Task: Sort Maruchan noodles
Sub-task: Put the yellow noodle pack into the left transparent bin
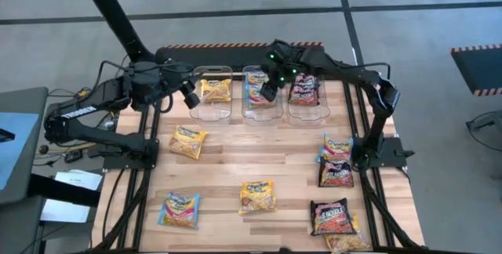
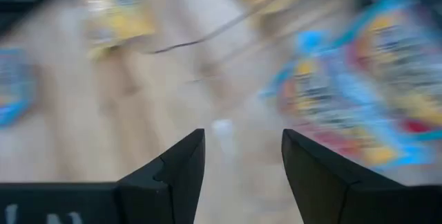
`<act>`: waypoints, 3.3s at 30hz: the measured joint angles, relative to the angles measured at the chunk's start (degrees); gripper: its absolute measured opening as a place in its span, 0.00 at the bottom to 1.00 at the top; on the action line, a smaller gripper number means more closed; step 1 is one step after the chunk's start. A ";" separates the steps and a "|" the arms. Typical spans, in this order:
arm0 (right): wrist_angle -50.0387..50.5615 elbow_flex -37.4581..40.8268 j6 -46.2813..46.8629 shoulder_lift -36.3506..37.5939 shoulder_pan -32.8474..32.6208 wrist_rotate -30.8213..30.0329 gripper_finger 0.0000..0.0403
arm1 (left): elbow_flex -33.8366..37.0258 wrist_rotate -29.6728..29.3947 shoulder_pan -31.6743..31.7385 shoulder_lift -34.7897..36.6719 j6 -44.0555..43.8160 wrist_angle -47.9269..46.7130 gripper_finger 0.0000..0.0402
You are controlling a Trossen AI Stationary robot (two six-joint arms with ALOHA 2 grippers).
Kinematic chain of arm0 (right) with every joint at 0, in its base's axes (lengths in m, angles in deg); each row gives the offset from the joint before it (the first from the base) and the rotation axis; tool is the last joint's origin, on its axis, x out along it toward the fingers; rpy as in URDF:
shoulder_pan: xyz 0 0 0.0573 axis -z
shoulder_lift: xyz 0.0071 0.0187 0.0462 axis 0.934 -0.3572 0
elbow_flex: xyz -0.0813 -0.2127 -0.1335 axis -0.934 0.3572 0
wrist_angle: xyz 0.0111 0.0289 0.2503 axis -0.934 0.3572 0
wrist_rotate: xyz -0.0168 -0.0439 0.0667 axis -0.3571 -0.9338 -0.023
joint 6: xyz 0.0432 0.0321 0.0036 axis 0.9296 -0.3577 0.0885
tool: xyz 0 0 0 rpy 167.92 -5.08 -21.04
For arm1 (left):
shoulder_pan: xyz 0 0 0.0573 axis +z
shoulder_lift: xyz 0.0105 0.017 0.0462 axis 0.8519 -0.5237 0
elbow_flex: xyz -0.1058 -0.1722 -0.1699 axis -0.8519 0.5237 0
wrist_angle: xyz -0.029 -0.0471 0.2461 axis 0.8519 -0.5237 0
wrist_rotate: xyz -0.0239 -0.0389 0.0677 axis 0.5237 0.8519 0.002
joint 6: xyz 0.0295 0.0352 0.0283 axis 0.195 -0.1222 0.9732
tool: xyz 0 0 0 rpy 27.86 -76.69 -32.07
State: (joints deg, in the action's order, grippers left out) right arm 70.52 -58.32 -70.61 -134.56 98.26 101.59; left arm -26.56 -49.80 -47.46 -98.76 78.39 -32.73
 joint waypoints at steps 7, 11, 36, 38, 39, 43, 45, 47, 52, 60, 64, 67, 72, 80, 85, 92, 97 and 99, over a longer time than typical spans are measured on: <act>5.58 0.00 3.59 0.00 -5.19 18.11 0.54 | 0.00 0.02 1.72 0.64 4.22 -2.58 0.35; 9.05 0.00 3.66 0.00 -9.80 17.96 0.54 | 0.00 0.01 3.84 0.69 7.98 -2.47 0.35; 9.69 -0.03 3.37 -5.20 -29.14 9.99 0.60 | 0.05 10.68 16.28 0.58 15.44 -0.73 0.35; 9.44 0.01 1.09 -7.13 -29.71 10.02 0.60 | 0.05 10.71 16.62 0.58 14.20 -1.16 0.35; 9.46 0.03 0.26 -7.87 -29.86 10.01 0.60 | 0.05 10.71 16.68 0.58 13.60 -1.41 0.35; 9.40 0.00 -0.08 -9.82 -30.34 10.20 0.60 | 0.05 10.71 16.65 0.58 12.64 -2.70 0.35; 9.11 0.01 -0.34 -10.97 -30.57 10.21 0.60 | 0.07 10.71 16.65 0.58 11.53 -2.92 0.35; 8.95 0.04 -0.44 -11.62 -30.94 10.17 0.60 | 0.07 10.71 16.65 0.58 10.42 -3.53 0.35; 6.62 0.10 0.03 -13.71 -32.15 9.99 0.60 | 0.07 10.71 16.63 0.58 9.69 -5.65 0.35; 4.70 0.03 2.35 -18.05 -34.99 9.99 0.60 | 0.07 10.76 16.63 0.58 9.91 -7.22 0.35; 5.35 0.00 3.99 -19.86 -35.81 10.21 0.60 | 0.07 11.43 16.63 0.58 10.12 -7.68 0.35; 5.59 0.09 4.25 -20.11 -35.98 9.74 0.60 | 0.07 12.50 16.63 0.58 10.34 -7.84 0.35; 5.18 0.09 5.51 -20.90 -36.30 8.11 0.60 | 0.07 13.31 16.63 0.60 10.37 -8.13 0.35; 3.58 0.04 7.55 -20.81 -36.35 5.94 0.59 | 0.07 13.29 16.63 0.58 10.37 -8.66 0.35; 2.86 0.04 7.68 -20.81 -36.61 5.92 0.59 | 0.07 13.29 16.63 0.58 10.37 -9.78 0.35; 2.95 0.04 7.46 -20.81 -37.43 7.16 0.59 | 0.07 13.29 16.63 0.58 10.58 -10.08 0.35; 1.03 2.52 8.07 -20.73 -38.32 7.12 0.59 | 0.07 13.29 16.63 0.58 10.69 -10.08 0.35; 0.94 2.85 9.80 -20.72 -38.32 6.44 0.59 | 0.07 13.28 16.63 0.58 11.00 -10.08 0.35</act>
State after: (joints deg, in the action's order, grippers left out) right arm 71.46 -55.47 -60.82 -155.29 59.95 108.04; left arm -26.49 -36.51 -30.82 -98.18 89.39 -42.81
